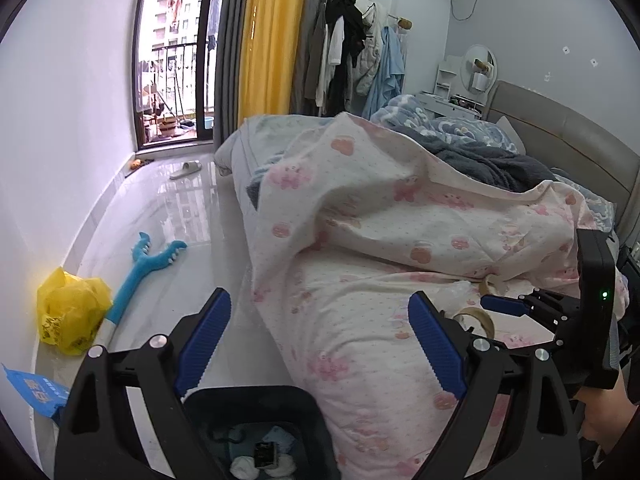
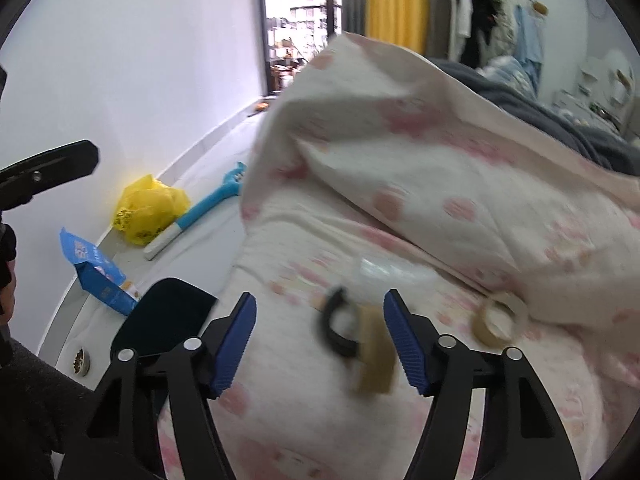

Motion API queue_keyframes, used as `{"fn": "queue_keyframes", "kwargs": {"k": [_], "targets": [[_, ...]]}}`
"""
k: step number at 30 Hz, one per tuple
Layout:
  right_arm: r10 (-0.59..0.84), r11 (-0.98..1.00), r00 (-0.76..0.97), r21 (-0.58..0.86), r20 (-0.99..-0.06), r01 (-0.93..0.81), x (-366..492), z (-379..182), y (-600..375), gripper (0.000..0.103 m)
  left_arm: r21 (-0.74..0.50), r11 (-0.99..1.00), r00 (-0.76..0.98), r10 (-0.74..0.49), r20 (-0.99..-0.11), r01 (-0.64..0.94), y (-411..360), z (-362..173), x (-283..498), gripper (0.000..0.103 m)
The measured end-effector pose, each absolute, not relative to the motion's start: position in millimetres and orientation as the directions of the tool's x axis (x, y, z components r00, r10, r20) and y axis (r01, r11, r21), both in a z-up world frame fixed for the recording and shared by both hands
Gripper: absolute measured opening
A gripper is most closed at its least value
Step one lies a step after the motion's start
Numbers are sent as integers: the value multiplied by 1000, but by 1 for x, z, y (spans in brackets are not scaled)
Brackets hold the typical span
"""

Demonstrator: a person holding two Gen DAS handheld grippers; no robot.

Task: Collect trash
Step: 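Move both tools from the bin back over the tape rolls on the bed, then grasp the brown tape roll with the right tool while the left tool grasps the black rubber ring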

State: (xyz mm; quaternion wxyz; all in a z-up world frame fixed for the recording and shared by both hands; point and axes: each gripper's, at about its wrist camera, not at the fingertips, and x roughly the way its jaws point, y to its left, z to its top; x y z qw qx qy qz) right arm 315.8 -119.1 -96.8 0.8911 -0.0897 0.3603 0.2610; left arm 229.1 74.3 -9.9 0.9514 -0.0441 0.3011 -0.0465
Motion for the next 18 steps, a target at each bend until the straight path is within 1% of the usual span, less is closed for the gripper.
{"fn": "queue_keyframes", "kwargs": {"k": [3,12,13,15,16,18], "targets": [[382,860,602,31,-701,-509,318,-102,-132,63,-113,991,808,-123,-576,70,64,-12,233,92],[383,860,551,67,-742,-507,318,-117,-149,46,-104,990,791,-137,-596,94,41,-19,243,92],[394,854,533,84,-749,-514,318,-120,-150,42,-107,990,788,-142,-599,96,39,-20,245,92],[401,846,516,90,-757,-525,317,-123,-149,32,-111,989,783,-147,-604,101,35,-22,246,92],[398,844,514,84,-760,-530,317,-125,-147,21,-112,988,780,-150,-607,104,33,-23,247,92],[386,839,518,57,-763,-541,316,-127,-144,21,-113,987,773,-159,-614,113,28,-25,249,92]]}}
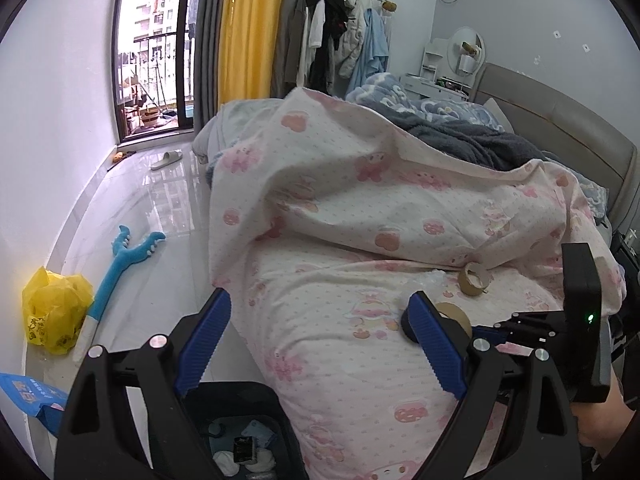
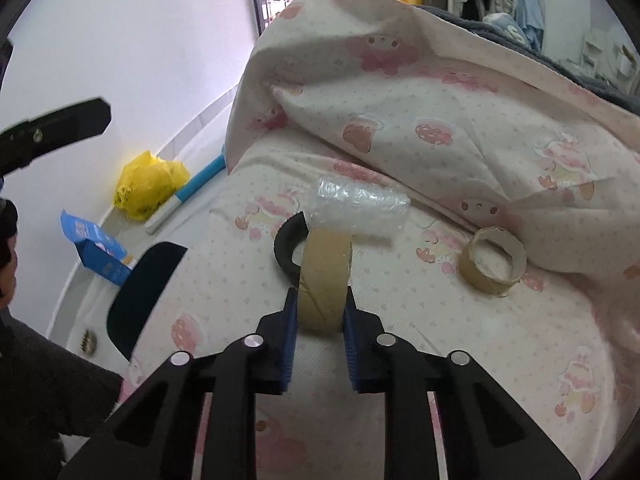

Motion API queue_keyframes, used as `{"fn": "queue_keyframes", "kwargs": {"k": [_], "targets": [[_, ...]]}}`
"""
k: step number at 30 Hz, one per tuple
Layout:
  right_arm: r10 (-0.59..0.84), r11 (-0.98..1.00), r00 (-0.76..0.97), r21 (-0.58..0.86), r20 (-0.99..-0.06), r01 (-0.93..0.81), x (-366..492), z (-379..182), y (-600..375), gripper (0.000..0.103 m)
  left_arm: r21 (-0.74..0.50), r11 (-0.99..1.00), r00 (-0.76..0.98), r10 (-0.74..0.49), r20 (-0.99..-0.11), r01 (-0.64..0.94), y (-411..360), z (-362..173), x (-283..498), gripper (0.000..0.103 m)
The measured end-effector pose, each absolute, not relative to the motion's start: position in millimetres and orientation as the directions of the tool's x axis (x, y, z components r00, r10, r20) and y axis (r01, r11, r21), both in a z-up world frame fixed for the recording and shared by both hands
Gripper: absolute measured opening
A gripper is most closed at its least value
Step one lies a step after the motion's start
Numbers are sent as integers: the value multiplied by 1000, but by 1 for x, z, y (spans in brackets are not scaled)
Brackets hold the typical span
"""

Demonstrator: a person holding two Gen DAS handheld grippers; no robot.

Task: Collect trash
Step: 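Grasp the brown tape roll with the right tool while the left tool grasps the black rubber ring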

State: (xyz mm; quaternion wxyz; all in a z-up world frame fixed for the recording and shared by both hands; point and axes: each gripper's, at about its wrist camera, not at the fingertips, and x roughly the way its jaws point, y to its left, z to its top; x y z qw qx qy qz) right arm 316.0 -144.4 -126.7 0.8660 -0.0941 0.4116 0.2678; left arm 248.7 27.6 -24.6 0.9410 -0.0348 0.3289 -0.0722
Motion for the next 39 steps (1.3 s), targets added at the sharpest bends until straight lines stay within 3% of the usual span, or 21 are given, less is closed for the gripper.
{"fn": "queue_keyframes", "kwargs": {"k": [13,26,39], "targets": [[339,846,590,-37,-732,-532,312,-115,-164,21,-108,979,723,-202,-660,175,-5,-42,257,92],[355,870,615,7,-704,-493,313,-104,-202,21,-97,952,652,-270,-708,289,-56,-69,268,92],[352,895,633,49,-689,-444,312,-100,-248,21,-30,938,636,-258,-727,345,-83,-101,287,71]]}}
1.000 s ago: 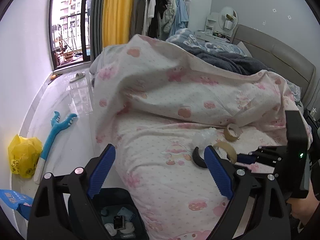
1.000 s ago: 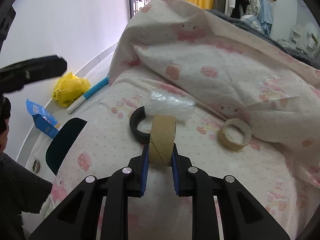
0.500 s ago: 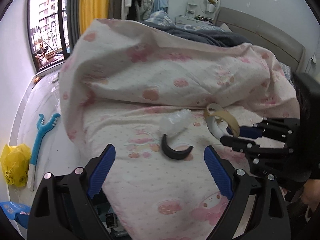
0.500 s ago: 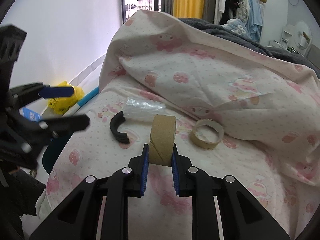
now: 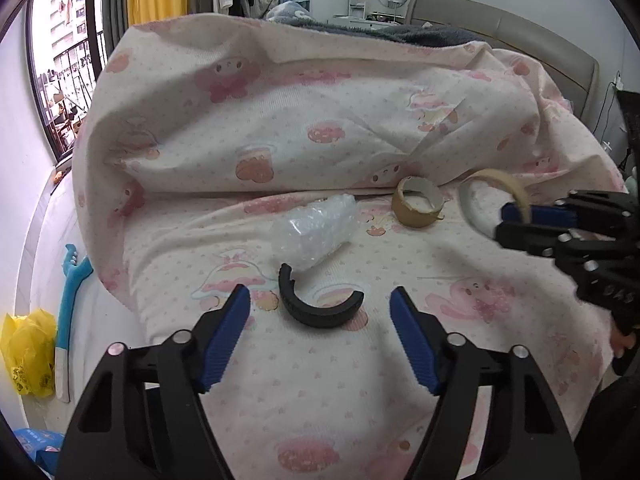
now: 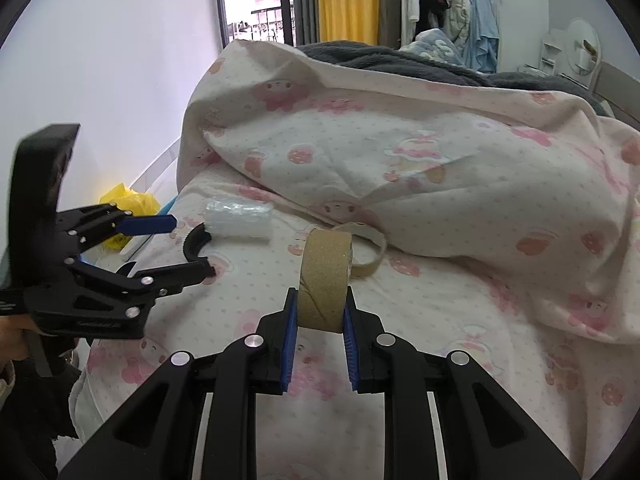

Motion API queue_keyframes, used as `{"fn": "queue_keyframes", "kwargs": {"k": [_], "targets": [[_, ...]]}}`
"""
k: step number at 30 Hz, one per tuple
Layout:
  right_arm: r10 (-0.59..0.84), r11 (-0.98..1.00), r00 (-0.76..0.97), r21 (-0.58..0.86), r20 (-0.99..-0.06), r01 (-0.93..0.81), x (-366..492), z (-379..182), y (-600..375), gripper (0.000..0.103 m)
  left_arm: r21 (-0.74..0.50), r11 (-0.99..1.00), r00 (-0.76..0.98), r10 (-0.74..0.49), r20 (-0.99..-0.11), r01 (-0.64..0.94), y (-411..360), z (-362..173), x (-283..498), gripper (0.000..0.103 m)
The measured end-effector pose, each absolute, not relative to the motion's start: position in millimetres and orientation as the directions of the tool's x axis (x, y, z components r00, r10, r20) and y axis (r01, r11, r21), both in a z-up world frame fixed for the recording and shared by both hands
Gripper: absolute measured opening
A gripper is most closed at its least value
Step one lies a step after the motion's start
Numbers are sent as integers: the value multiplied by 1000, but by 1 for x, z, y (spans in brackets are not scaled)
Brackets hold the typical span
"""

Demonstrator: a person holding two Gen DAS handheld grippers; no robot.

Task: Collect trash
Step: 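Grasp the brown tape roll with the right tool while the left tool grasps the black rubber ring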

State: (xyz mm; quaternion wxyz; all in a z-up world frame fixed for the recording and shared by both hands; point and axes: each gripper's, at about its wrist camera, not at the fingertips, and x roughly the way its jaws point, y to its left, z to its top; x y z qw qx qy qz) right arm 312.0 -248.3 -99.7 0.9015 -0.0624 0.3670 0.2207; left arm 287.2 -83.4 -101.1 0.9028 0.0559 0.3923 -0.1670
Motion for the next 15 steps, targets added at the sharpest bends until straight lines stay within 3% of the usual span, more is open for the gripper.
{"fn": "queue_keyframes", "kwargs": {"k": [6,15], "targets": [[349,902,641,59,-683,-428,310,-98,-265,21,-53,950,628,-244,-739,308,-84,-117,299,54],[361,904,646,81,-673,-420,312,-93,-275,21,-110,947,625,-284,-727,302,-79,-117,298,48]]}}
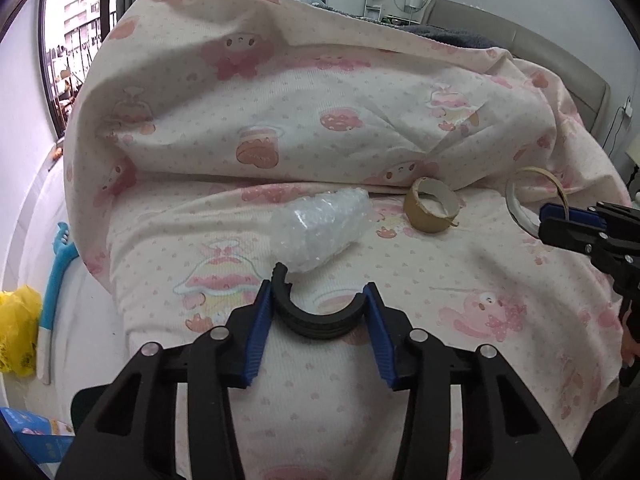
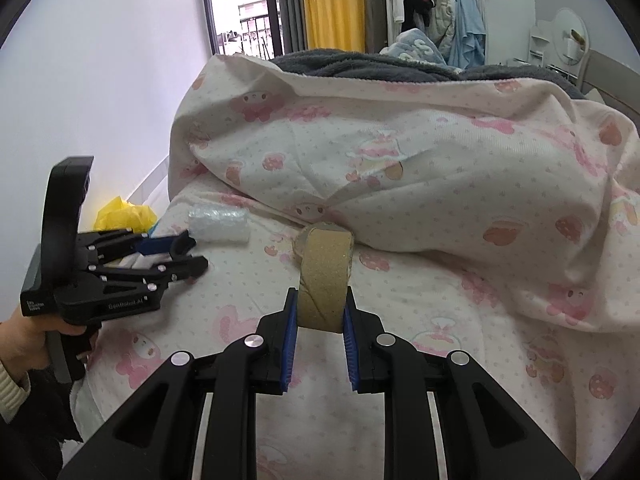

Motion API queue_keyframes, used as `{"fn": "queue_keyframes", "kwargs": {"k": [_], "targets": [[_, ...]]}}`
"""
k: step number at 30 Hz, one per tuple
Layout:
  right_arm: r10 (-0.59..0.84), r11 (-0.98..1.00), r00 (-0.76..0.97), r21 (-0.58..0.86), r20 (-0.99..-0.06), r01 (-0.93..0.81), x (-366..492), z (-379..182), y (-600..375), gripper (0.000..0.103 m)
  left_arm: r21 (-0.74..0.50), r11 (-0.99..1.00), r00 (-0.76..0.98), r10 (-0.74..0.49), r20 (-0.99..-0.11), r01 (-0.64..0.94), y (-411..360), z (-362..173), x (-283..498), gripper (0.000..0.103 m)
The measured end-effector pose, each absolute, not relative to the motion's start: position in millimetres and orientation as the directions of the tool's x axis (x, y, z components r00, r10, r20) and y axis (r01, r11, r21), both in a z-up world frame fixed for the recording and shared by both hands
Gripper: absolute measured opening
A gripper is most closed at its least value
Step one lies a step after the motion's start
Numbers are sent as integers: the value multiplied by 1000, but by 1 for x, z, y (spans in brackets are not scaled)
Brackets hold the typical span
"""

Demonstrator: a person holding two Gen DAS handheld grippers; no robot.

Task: Collect trash
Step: 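Grasp the brown tape roll with the right tool while the left tool grasps the black rubber ring, then carry the tape roll and black ring over the green bin with both tools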

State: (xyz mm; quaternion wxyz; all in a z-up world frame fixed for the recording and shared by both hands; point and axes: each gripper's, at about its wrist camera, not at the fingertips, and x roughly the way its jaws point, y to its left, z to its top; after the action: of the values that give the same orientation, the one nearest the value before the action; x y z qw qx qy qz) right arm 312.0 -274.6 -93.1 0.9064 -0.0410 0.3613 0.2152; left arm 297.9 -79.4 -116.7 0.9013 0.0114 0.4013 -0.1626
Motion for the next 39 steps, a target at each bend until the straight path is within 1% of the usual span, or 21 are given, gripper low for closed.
{"fn": "queue_keyframes", "kwargs": {"k": [5,11,17,25,30,39], "targets": [[379,895,644,86,-665,-437,314,-88,-260,21,-107,946,615,-281,-737,305,-73,-113,288,48],[404,881,631,97,-662,-463,313,-83,-239,21,-123,954,617,-272,-739,273,-55,-105,281,48],[447,860,620,120,-645,-495,311,-76,-210,21,-95,967,628,-228,-744,238,-32,-102,276,48],[491,818,587,108,-644,-565,309,-73,-156,21,-105,980,622,-190,-759,172,8,-105,269,48],[513,792,559,109,-651,-600,307,-75,-125,21,-93,984,606,-168,-778,152,31,-112,263,48],[556,738,503,115,-662,-665,301,-80,-66,21,-104,992,566,-125,-815,69,86,-132,256,48]]}}
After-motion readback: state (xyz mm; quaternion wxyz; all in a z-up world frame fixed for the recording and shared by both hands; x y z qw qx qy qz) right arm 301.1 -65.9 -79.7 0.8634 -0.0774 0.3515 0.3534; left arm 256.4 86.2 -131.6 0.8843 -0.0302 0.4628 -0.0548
